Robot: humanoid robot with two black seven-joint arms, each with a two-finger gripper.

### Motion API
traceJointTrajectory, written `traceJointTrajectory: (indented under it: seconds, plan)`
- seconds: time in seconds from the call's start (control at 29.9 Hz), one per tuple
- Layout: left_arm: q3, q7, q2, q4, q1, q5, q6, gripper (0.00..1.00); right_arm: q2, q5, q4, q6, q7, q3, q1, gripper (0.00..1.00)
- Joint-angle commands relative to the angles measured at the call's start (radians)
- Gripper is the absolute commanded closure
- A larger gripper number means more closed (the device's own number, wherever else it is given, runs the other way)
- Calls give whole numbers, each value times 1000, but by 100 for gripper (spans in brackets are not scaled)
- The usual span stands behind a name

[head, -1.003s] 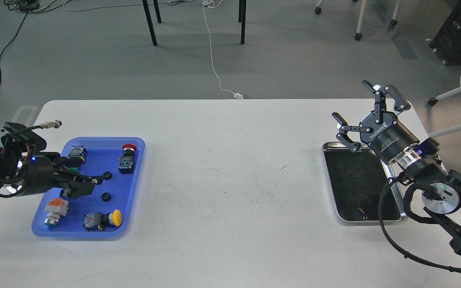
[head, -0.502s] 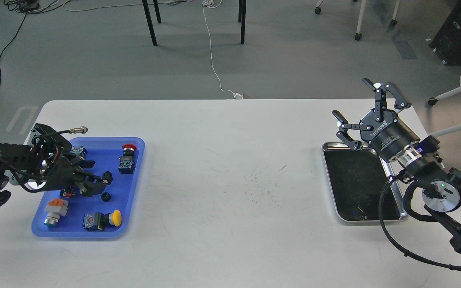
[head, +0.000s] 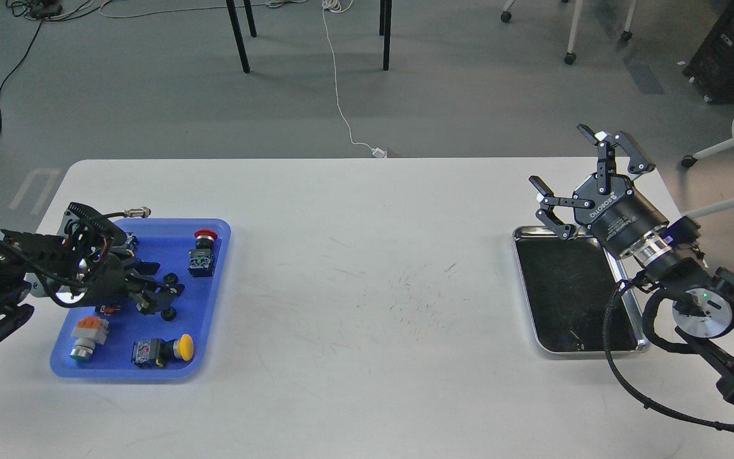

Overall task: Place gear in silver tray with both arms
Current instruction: 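Grasp a small black gear in the blue tray with the left gripper, then lift the gear and carry it with the left gripper to mid-table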

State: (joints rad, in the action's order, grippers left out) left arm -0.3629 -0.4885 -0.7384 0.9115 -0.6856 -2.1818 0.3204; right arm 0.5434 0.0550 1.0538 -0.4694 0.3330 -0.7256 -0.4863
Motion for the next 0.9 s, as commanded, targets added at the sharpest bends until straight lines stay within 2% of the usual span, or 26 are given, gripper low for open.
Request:
traceJointTrajectory:
  seconds: [0.0, 0.1, 0.27, 0.4, 0.64, 0.87]
  plan:
    - [10, 0, 5, -13, 0, 0, 0, 47, 1, -1, 0, 0, 0, 0, 0, 0]
    - [10, 0, 5, -19, -2, 0, 0, 67, 1, 0, 0, 0, 0, -1, 0, 0]
    - [12, 0, 4, -19, 0, 0, 0, 84, 1, 0, -1, 0, 0, 0, -5, 0]
    - [12, 0, 2, -17, 0, 0, 2, 90, 3, 0, 0, 0, 0, 0, -5, 0]
    - [10, 0, -9, 6, -9, 0, 6, 91, 6, -1, 0, 0, 0, -1, -5, 0]
    - [10, 0, -179, 159, -38, 0, 43, 90, 7, -1, -1, 0, 0, -1, -6, 0]
